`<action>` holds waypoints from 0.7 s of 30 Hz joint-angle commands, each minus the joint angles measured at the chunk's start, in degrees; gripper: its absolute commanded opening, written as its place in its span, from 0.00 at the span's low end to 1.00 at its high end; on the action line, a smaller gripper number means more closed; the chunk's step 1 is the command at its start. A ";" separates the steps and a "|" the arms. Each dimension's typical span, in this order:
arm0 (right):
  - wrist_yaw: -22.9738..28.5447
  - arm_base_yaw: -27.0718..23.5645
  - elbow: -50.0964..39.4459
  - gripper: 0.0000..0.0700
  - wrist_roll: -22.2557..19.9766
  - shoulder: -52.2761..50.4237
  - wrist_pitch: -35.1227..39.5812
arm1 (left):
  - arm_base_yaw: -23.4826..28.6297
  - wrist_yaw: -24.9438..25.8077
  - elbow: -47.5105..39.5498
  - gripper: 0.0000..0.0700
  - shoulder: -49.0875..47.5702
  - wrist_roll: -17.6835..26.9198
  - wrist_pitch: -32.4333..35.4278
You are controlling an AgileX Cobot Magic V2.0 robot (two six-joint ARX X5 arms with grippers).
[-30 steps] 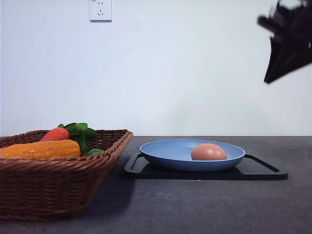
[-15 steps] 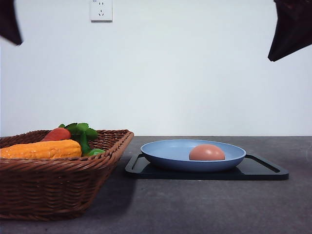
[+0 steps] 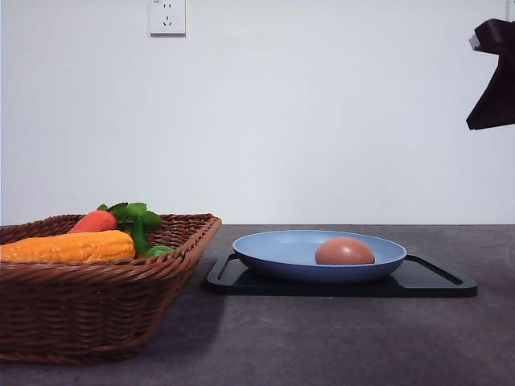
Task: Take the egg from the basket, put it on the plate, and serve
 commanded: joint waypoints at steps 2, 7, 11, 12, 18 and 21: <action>0.24 0.28 0.26 0.00 0.36 0.25 0.63 | -0.26 0.06 0.61 0.00 -0.39 -1.00 1.21; 0.23 0.28 0.26 0.00 0.36 0.25 0.63 | -0.26 0.06 0.61 0.00 -0.44 -1.00 2.15; 0.23 0.28 0.26 0.00 0.36 0.25 0.63 | -0.26 0.06 0.61 0.00 -0.44 -1.00 2.15; 0.23 0.28 0.26 0.00 0.36 0.25 0.63 | -0.26 0.06 0.61 0.00 -0.44 -1.00 2.15; 0.18 0.28 0.26 0.00 0.36 0.25 0.61 | 2.88 0.02 0.59 0.00 -6.68 6.42 0.59; 0.23 0.28 0.26 0.00 0.36 0.25 0.61 | 7.31 0.30 0.29 0.00 -12.43 6.36 0.10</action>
